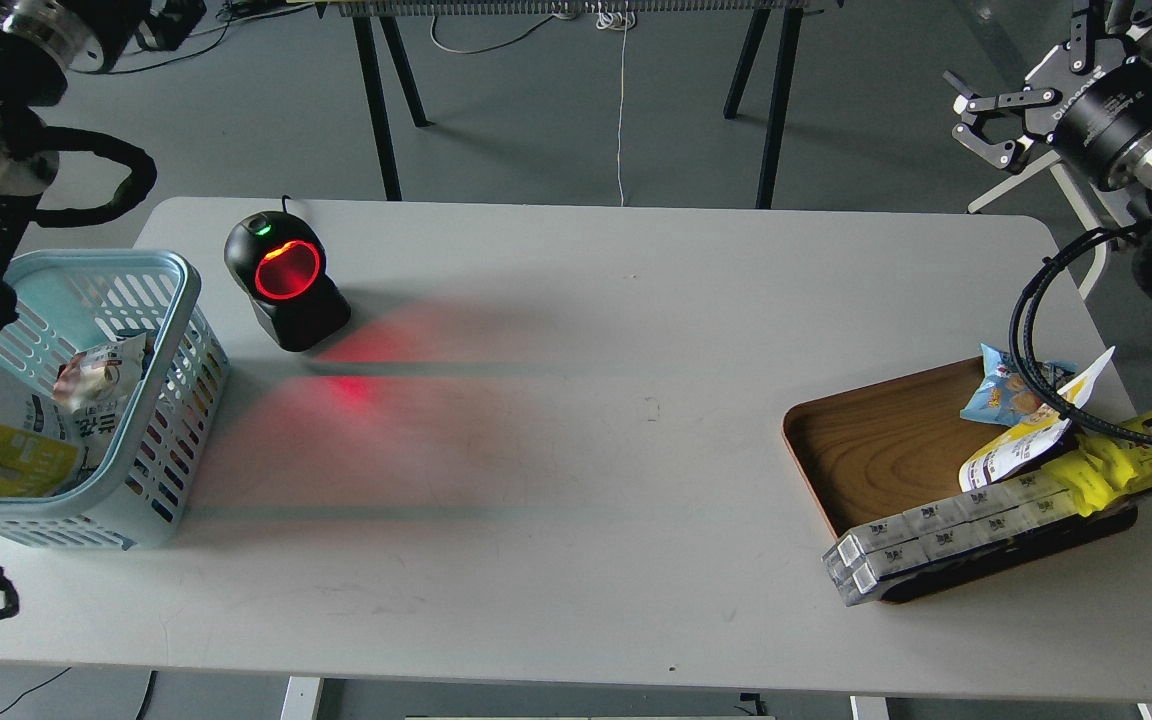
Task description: Scan snack and place in basket
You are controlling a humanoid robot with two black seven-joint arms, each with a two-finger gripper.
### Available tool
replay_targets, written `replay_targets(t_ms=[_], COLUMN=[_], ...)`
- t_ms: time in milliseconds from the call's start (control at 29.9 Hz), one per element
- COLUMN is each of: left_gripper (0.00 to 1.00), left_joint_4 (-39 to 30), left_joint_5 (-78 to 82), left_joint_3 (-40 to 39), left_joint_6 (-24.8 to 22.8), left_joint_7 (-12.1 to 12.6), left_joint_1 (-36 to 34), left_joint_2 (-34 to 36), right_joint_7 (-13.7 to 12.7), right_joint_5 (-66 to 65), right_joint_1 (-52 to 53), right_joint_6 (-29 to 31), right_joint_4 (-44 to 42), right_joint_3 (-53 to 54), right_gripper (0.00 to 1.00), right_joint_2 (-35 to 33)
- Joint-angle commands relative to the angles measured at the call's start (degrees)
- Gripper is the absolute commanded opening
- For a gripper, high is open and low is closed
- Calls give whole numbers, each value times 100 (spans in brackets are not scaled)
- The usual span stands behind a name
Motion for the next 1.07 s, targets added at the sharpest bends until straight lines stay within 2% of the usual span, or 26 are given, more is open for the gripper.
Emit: replay_targets(t_ms=[0, 100, 267, 434, 568, 869, 1036], left_gripper=[99, 100, 100, 100, 100, 100, 100], left_joint_4=[491, 492, 474, 491, 465, 456, 448], left_joint_5=[-638, -1280, -1405, -1816, -2038, -2038, -2038], left_joint_3=[-174, -165, -165, -200, -218, -209, -209], left_joint_6=[-381, -390, -627, -698, -759, -953, -961], left_joint_7=[194, 378, 766, 705, 468, 423, 283], left_joint_1=[20, 99, 345, 424, 617, 723, 723], left_joint_2=[-305, -332, -305, -314, -349, -314, -305], right_joint_7=[0, 9, 9, 9, 17, 17, 9], right_joint_5=[34, 34, 42, 42, 51, 42, 42], right_joint_1=[-536, -826, -862, -853, -853, -827, -827], right_joint_6=[32, 41, 23, -73, -214, -477, -522], right_joint_4=[424, 513, 513, 478, 478, 469, 486], right_joint_3=[492, 773, 862, 1055, 1055, 959, 941], right_gripper=[99, 99, 99, 99, 99, 99, 99], right_joint_2=[7, 33, 60, 139, 183, 288, 367])
